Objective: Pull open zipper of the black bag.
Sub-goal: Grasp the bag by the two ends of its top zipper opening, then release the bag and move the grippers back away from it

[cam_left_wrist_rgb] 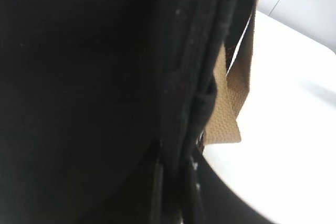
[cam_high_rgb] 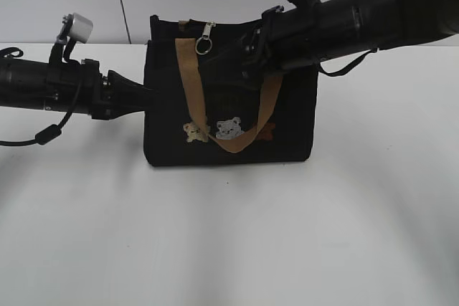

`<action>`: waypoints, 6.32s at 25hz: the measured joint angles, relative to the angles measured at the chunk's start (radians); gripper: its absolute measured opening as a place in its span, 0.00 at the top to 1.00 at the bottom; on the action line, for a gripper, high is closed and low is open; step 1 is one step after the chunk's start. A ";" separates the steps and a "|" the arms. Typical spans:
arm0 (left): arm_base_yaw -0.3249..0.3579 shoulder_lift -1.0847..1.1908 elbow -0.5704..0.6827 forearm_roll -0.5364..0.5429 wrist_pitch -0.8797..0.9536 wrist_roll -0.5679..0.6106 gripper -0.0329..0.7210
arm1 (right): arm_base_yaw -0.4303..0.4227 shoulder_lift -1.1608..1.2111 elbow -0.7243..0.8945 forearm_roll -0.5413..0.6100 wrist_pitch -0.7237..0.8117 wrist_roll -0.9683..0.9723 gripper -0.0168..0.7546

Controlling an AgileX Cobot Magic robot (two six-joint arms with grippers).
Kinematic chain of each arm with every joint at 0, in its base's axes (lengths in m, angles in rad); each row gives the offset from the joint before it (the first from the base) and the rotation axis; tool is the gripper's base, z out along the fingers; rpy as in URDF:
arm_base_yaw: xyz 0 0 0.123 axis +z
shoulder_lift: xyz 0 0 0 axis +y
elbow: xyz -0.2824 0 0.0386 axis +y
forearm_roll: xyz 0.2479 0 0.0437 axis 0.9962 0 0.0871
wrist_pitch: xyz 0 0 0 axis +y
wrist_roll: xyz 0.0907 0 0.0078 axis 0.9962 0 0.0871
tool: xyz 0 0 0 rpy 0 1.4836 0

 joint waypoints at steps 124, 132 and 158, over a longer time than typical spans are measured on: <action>-0.001 0.000 0.000 0.027 0.008 -0.001 0.91 | -0.240 0.009 -0.157 -0.336 0.051 0.546 1.00; -0.001 0.000 0.000 0.031 0.008 -0.001 0.91 | -0.339 -0.022 -0.157 -0.441 0.096 0.595 1.00; -0.001 -0.327 0.000 0.466 -0.160 -0.719 0.59 | -0.253 -0.262 -0.157 -0.797 0.322 0.821 0.28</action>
